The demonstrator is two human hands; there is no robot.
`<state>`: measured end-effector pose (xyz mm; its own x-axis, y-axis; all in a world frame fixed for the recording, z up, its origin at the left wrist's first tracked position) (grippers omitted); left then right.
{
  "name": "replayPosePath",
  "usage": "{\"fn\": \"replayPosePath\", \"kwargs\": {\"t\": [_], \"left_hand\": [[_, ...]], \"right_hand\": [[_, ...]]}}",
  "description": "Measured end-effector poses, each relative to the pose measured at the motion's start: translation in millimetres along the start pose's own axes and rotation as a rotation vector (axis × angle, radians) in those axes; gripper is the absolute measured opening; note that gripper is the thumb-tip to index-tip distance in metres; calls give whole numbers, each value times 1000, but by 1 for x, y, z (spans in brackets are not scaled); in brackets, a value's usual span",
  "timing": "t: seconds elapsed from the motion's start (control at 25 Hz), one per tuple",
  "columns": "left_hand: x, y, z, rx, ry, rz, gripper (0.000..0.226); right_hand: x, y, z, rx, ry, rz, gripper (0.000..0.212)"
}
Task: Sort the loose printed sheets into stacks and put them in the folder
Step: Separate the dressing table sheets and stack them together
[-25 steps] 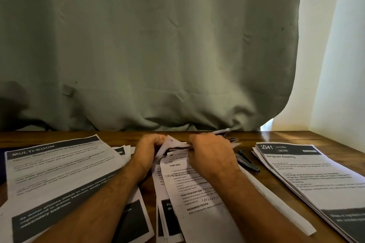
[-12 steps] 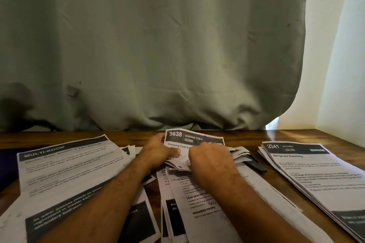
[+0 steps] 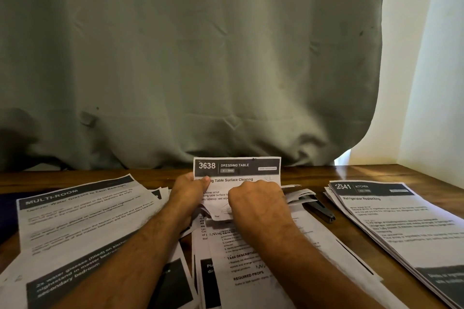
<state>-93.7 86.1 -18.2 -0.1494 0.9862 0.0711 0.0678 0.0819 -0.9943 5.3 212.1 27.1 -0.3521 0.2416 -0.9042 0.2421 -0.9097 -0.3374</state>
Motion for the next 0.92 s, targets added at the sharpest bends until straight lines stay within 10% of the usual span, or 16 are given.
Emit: {"fn": "replayPosePath", "kwargs": {"t": [0.48,0.92], "left_hand": [[-2,-2,-6,70,-56,3,15],[-10,-55,-38,680,-316,154,18]], "right_hand": [[2,-24,36,109,-80,162,33],[16,-27,41,147,-177,256,37]]}}
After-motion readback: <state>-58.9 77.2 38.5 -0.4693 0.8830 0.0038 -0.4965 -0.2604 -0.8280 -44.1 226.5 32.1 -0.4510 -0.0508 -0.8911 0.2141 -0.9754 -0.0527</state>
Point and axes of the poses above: each hand's wrist, its own z-axis towards the middle knuckle, its own x-axis out of the palm, y = z × x, the point moved 2 cm from there along z, towards the middle knuckle, and after that the axes turned 6 degrees about -x, right-handed, at the moved point
